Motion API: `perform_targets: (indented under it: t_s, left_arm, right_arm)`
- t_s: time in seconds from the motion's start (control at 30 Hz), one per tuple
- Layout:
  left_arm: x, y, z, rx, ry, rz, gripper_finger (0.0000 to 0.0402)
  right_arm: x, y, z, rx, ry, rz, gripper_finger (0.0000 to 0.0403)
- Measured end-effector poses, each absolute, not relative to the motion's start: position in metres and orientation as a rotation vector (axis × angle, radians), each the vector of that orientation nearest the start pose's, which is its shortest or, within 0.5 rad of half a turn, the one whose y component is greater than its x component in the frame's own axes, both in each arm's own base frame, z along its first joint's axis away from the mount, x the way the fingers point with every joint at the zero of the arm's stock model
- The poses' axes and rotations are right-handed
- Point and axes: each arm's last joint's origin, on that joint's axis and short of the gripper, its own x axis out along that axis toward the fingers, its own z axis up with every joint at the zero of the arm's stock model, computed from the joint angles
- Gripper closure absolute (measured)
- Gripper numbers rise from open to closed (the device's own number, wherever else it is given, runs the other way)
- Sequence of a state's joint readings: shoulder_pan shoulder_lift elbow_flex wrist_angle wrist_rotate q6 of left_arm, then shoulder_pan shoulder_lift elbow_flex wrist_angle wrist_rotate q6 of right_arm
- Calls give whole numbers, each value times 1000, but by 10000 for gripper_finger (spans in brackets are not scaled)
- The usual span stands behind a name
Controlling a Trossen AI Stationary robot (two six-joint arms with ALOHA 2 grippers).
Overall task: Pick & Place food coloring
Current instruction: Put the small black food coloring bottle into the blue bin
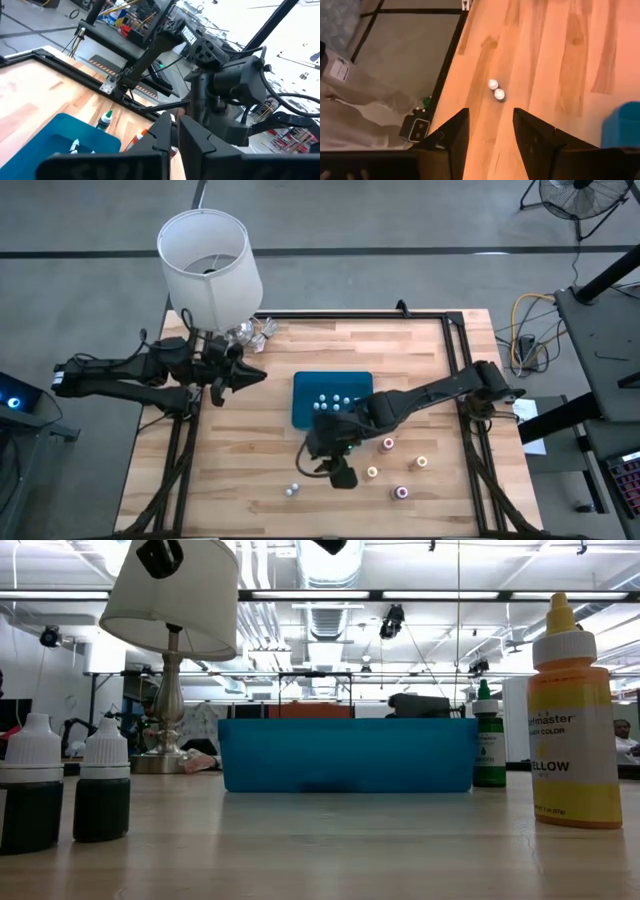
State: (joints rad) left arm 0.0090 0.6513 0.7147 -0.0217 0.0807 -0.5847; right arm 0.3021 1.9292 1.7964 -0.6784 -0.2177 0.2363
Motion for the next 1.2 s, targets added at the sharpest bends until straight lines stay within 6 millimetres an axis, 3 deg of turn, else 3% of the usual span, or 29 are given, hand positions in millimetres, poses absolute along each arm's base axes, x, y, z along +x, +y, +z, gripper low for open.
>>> perform_targets:
  t_s: [0.5,0.63,0.83,1.03,1.2]
  left_arm:
    - [123,-1,354,-493,-118,-105,400]
    - [119,-1,356,-491,-133,-109,400]
    - [117,-1,353,-493,-104,-102,400]
    - [118,-1,346,-507,-33,-84,400]
    - [118,-1,343,-563,2,-71,400]
  right_arm:
    - [447,152,317,65,945,469,213]
    - [457,161,308,-4,971,509,200]
    - [458,171,291,-62,1004,567,195]
    - [458,177,287,-233,944,666,195]
    - [463,178,282,-292,897,632,195]
